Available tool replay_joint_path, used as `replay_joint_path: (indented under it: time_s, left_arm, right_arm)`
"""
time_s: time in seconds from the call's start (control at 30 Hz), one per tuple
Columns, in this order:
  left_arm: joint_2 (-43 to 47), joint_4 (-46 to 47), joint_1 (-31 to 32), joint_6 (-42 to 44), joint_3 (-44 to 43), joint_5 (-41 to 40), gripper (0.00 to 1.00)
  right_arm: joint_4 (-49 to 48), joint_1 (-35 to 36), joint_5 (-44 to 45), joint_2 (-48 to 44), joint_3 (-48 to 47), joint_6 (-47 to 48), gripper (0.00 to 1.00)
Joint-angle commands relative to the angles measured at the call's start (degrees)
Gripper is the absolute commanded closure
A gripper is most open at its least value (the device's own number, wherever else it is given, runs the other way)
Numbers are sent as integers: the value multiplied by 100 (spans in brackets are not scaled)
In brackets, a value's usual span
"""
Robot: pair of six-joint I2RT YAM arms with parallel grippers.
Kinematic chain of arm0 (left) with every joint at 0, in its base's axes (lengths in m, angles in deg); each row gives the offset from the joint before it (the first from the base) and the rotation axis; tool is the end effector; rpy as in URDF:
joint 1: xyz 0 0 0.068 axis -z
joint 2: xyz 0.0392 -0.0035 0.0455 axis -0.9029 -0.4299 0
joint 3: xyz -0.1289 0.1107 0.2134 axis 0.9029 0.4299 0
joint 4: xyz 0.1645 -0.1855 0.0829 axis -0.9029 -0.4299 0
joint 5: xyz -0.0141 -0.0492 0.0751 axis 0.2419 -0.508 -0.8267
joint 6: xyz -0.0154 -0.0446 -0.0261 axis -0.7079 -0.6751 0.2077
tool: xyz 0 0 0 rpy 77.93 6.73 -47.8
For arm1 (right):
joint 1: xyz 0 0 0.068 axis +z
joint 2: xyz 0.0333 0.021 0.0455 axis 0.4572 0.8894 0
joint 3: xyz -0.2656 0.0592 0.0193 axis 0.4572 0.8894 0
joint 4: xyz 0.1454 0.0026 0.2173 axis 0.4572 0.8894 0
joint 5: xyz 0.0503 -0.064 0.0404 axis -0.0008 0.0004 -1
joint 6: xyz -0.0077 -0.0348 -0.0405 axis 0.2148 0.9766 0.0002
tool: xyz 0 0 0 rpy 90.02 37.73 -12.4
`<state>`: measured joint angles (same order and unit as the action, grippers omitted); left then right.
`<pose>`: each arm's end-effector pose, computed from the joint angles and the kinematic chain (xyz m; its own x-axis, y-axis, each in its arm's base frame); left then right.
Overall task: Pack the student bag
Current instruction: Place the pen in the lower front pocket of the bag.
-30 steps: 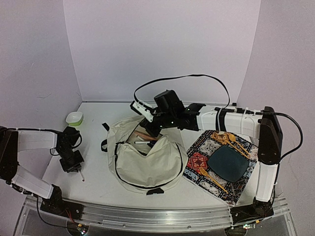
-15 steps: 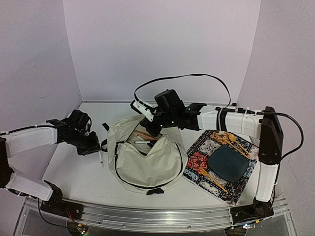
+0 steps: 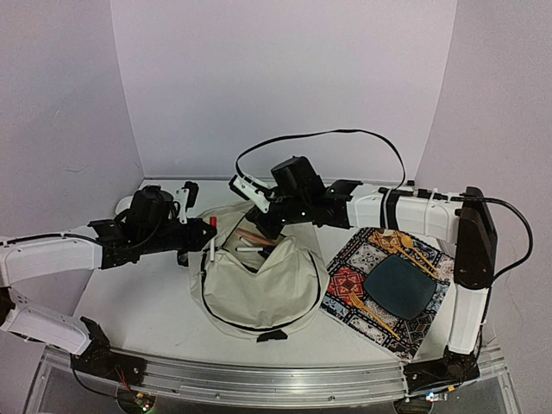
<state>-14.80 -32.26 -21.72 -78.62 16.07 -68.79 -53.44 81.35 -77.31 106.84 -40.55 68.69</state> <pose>0.1962 -0.1814 0.2555 -0.6281 -0.0541 -0.7762 0.4313 0.8061 -0.4052 0.2755 0.3834 0.3055 0.1088 -0.3303 -0.9376 -0.8341 0.4828 -0.2669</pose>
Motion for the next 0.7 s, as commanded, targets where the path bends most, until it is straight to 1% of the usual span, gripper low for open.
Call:
replay_joint_path:
  time_s: [0.0,0.23,0.37,0.67]
  left_arm:
    - [-36,1264,512,1449,60,-451,100]
    - [-313,1642,1136,2923,-17,-595,100]
    - [-374,1956,1381,3684,147,-561,100]
    - [-584,2804,1650,5971,546,-361,100]
  right_arm:
    - [-350,49,-74,-581,-242,-122,100]
    - [-313,49,-137,-578,-279,-199,100]
    - [-297,47,-165,-576,-299,-231,100]
    - [-287,44,-228,-632,-295,-282,100]
